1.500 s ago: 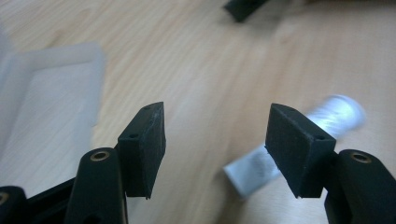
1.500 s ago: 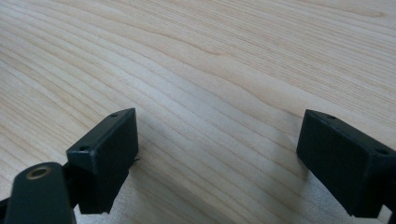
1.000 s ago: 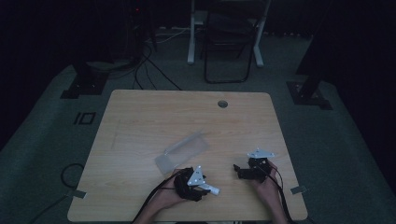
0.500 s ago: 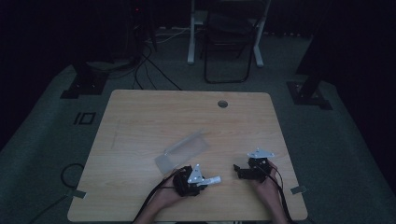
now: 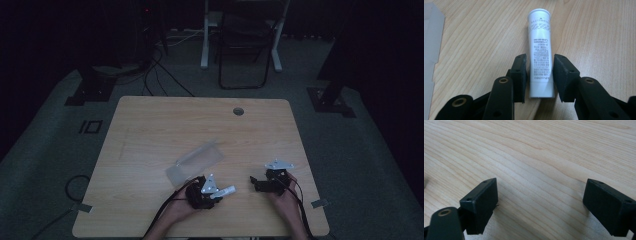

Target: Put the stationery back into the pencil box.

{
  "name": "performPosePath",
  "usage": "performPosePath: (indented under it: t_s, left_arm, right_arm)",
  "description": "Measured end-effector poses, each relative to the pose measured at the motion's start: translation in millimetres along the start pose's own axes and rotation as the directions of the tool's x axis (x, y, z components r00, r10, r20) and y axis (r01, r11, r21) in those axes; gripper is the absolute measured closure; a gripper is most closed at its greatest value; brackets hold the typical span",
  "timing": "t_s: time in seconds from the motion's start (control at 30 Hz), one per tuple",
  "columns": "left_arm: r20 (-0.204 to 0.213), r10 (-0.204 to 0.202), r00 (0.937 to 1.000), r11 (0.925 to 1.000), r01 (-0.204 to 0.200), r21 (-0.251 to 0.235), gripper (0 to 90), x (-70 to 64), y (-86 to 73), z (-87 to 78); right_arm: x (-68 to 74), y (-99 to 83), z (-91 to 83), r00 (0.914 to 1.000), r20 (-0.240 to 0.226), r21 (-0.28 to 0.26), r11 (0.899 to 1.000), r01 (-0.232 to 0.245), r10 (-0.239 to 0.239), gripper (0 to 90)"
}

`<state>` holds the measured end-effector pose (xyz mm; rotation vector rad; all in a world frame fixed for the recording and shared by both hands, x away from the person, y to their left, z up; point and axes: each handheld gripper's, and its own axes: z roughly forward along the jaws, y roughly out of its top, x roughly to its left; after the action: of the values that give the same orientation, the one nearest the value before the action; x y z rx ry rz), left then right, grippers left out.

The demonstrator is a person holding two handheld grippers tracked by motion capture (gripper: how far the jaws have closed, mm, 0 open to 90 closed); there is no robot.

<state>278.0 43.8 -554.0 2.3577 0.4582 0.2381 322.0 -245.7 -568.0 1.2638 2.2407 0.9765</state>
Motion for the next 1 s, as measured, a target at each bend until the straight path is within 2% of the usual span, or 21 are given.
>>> performPosePath:
  t_s: [0.2, 0.47, 1.0]
  left_arm:
    - [0.005, -0.012, 0.9999, 0.9999, 0.012, 0.007, 60.8, 1.7, 2.1, 1.6]
    - [0.015, -0.012, 0.9998, 0.9999, 0.012, 0.009, 69.9, 0.8, 3.5, 2.2]
    - [-0.006, -0.016, 0.9999, 0.9999, 0.016, 0.006, 71.0, 1.0, 4.5, 2.0]
  right_arm:
    - [0.0, 0.0, 0.0, 1.0000, 0.000, 0.000, 1.000, 0.000, 0.000, 12.6]
    - [0.0, 0.0, 0.0, 1.0000, 0.000, 0.000, 1.000, 0.000, 0.000, 12.6]
    - [0.0, 0.0, 0.0, 1.0000, 0.000, 0.000, 1.000, 0.000, 0.000, 12.6]
